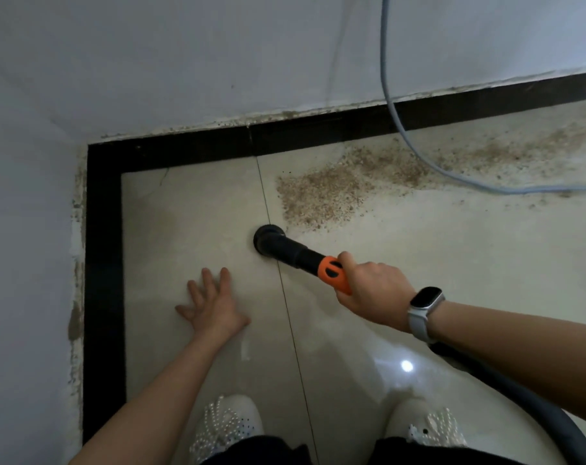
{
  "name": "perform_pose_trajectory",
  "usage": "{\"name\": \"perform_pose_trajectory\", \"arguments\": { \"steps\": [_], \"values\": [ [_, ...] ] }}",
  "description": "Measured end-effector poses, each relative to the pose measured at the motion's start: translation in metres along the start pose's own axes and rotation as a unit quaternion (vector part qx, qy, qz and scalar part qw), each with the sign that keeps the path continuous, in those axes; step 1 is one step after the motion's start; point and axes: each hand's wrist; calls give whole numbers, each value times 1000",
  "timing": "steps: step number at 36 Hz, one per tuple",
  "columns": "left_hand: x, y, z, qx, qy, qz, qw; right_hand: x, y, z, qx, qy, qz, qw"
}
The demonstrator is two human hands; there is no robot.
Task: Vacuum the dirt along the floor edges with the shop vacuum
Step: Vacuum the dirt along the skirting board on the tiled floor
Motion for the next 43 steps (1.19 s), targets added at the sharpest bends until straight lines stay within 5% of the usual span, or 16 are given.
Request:
{"name": "perform_pose_trajectory", "arguments": {
  "steps": [4,8,11,16,27,36,43],
  "values": [
    [-31,-2,16,-53,39,256,965,-3,-1,7,-15,8,-15,1000],
    [-82,-16,48,179,-1,580,795,-4,-1,15,-21,14,-42,999],
    [-110,-20,52,212,0,624,752,-1,4,23,-8,-6,-79,997],
    [-124,-14,43,89,-22,597,797,-3,15,44,7,9,-208,978],
    [-139,22,71,85,10,574,814,-35,46,81,24,50,-256,965],
    [-178,21,84,154,49,533,831,-60,50,101,-18,122,-280,952],
    [-189,15,85,94,42,501,859,-51,61,108,-31,134,-316,939]
  ]
}}
Point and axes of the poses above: each hand's wrist, its own z-axis away from the middle knuckle, its own y-axis out of the palm, x = y × z, and after that the axes turned 7 degrees about -y, right-handed
